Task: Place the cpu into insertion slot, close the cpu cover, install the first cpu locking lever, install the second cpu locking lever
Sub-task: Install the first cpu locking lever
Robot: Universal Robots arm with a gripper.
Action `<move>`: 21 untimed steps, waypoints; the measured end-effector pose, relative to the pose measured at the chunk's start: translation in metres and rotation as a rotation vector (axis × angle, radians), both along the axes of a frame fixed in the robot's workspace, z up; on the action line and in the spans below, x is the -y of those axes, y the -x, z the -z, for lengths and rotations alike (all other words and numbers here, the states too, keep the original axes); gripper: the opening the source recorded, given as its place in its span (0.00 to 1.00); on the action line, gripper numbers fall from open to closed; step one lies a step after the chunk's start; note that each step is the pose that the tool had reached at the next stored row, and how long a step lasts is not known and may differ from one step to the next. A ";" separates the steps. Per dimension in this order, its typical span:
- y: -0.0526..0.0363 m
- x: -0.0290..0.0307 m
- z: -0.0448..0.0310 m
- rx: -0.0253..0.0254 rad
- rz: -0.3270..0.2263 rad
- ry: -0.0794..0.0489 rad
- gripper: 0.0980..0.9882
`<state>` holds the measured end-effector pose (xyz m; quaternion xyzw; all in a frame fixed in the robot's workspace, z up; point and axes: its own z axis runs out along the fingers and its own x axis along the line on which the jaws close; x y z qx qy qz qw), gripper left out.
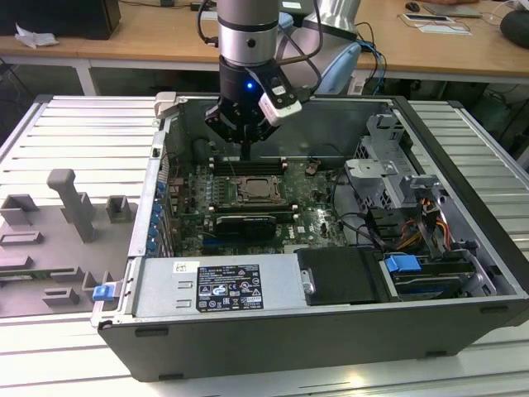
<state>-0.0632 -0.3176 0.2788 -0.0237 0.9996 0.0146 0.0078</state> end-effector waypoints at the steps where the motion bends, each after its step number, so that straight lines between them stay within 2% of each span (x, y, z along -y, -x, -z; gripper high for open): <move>1: 0.0009 0.0000 0.0001 0.0001 -0.001 0.000 0.01; 7: 0.0078 0.0000 0.0005 0.0000 -0.002 -0.001 0.01; 21: 0.0149 0.0000 0.0013 0.0000 -0.002 -0.003 0.01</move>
